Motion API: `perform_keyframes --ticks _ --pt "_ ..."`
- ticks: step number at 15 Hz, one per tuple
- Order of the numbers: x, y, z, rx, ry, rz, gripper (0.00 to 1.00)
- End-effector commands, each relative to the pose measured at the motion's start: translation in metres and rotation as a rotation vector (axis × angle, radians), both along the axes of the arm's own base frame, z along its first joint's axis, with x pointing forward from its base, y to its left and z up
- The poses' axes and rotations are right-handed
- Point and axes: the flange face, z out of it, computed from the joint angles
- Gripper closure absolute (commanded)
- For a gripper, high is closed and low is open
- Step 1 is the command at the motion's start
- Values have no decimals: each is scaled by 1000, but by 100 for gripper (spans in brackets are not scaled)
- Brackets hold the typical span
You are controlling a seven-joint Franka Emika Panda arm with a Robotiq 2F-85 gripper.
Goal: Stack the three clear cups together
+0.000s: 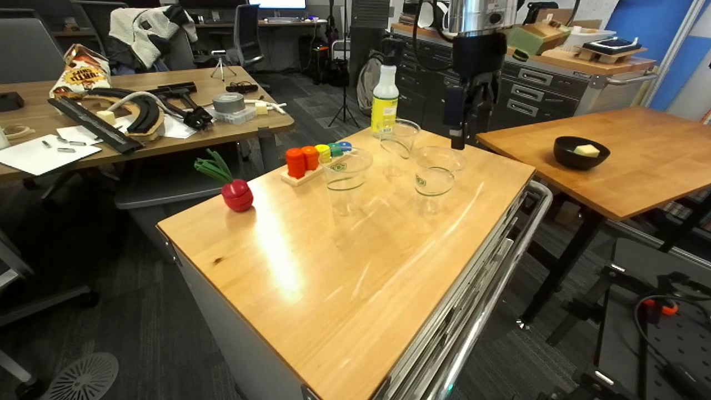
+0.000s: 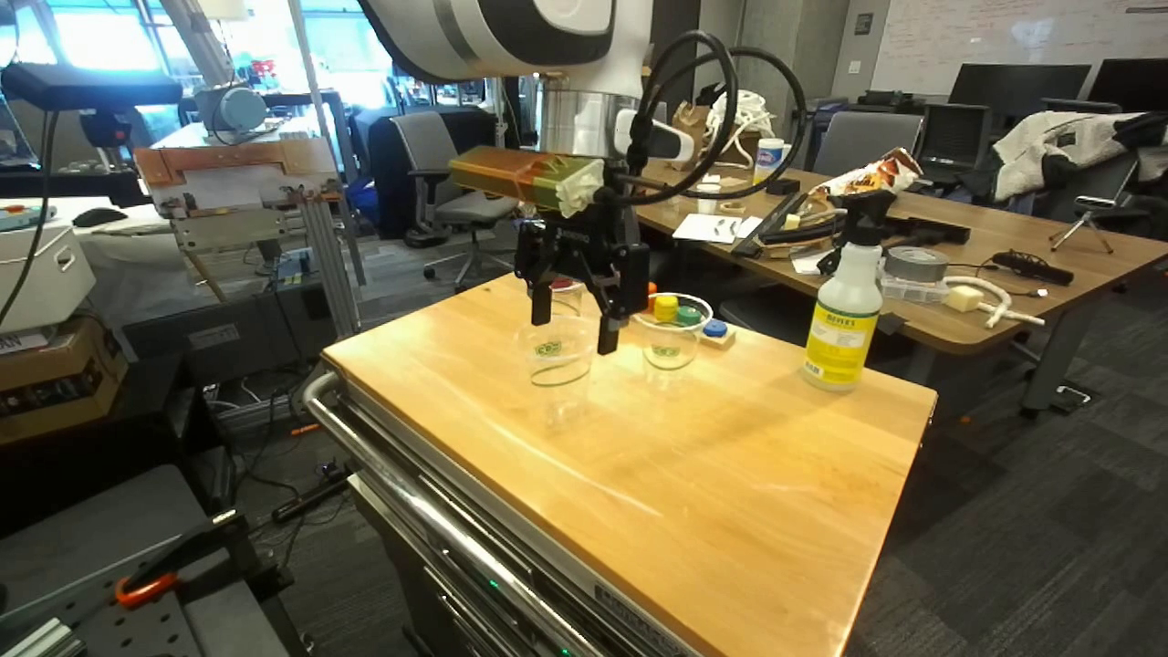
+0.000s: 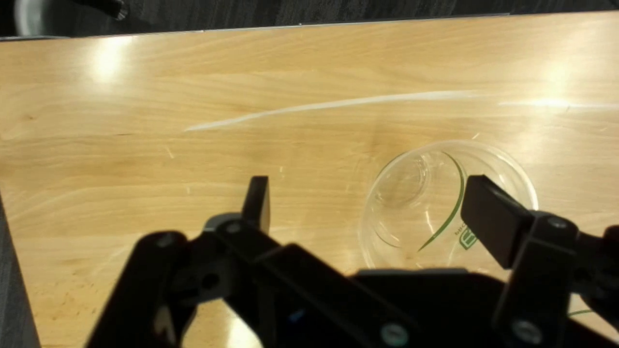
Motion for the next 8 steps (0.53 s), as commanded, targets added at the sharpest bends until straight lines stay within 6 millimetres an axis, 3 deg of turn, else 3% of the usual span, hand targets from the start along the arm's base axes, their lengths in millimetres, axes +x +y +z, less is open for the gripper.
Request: perform_keyframes --ticks 1,6,7,8 --pt "26 1 -16 35 5 -4 0" --pt "34 0 -42 23 40 3 0" --pt "33 -2 -46 31 39 -5 25" --pt "33 -3 -49 30 39 -10 26"
